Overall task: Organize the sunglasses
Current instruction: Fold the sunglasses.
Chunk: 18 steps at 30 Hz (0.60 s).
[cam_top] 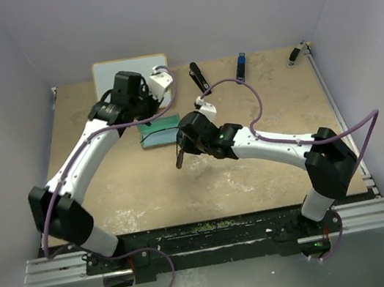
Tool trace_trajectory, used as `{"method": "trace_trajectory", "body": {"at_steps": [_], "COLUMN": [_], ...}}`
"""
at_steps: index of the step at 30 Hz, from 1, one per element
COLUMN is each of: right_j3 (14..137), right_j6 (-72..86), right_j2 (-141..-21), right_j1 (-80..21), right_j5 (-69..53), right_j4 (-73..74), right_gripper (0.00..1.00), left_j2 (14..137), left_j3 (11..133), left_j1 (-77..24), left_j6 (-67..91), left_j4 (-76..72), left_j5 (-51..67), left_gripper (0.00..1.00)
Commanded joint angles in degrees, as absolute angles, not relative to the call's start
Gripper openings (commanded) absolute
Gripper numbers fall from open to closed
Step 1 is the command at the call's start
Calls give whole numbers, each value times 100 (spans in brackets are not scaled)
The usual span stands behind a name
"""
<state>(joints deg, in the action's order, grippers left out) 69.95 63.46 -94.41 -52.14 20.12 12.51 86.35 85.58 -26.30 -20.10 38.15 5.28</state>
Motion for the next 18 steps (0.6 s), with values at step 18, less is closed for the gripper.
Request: {"method": "trace_trajectory", "body": {"at_steps": [18], "right_j3": [7663], "right_j6": [6477], "right_j2": [-9347], "right_j1": [-5273], "right_j5": [2442], "right_j4": [1011], "right_gripper": [0], "left_j2": [9942], "left_j3": [8798], "left_j1": [-2610], "left_j6": [-1219], "left_j4": [4307], "left_j5": [946], "left_gripper": [3]}}
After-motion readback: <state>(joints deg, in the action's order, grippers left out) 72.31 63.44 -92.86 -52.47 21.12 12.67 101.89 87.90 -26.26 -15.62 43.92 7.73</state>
